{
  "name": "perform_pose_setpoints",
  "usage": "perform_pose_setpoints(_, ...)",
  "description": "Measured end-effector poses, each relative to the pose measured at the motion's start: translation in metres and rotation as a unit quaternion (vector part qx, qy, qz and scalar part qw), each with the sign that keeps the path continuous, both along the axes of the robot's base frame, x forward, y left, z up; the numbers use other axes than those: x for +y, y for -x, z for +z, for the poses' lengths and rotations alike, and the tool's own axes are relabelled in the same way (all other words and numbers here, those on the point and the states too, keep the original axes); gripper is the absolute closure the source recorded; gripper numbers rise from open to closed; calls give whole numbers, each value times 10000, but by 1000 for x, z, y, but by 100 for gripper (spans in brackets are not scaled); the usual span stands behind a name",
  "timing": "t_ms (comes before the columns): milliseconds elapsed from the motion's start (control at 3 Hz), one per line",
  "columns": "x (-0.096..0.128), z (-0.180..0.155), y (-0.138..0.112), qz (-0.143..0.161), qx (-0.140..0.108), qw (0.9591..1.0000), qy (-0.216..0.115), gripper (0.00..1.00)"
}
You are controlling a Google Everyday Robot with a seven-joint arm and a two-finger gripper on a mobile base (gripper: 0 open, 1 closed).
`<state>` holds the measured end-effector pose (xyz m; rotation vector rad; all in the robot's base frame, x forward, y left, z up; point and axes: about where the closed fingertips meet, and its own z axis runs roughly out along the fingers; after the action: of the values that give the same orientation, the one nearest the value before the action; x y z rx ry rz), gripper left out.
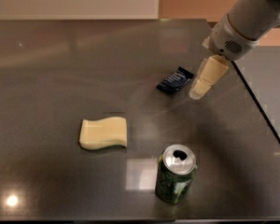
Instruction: Pick rxbar blueberry
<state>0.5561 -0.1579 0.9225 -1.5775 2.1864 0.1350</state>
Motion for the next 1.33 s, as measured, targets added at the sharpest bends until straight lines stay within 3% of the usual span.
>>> perform_pose_setpoints(333,7,-10,-14,-9,30,9999,-155,0)
perform_pose_setpoints(1000,22,-74,-61,73,270,9982,-532,0)
perform_pose_setpoints(1333,22,-97,-78,221,374,9976,-537,0)
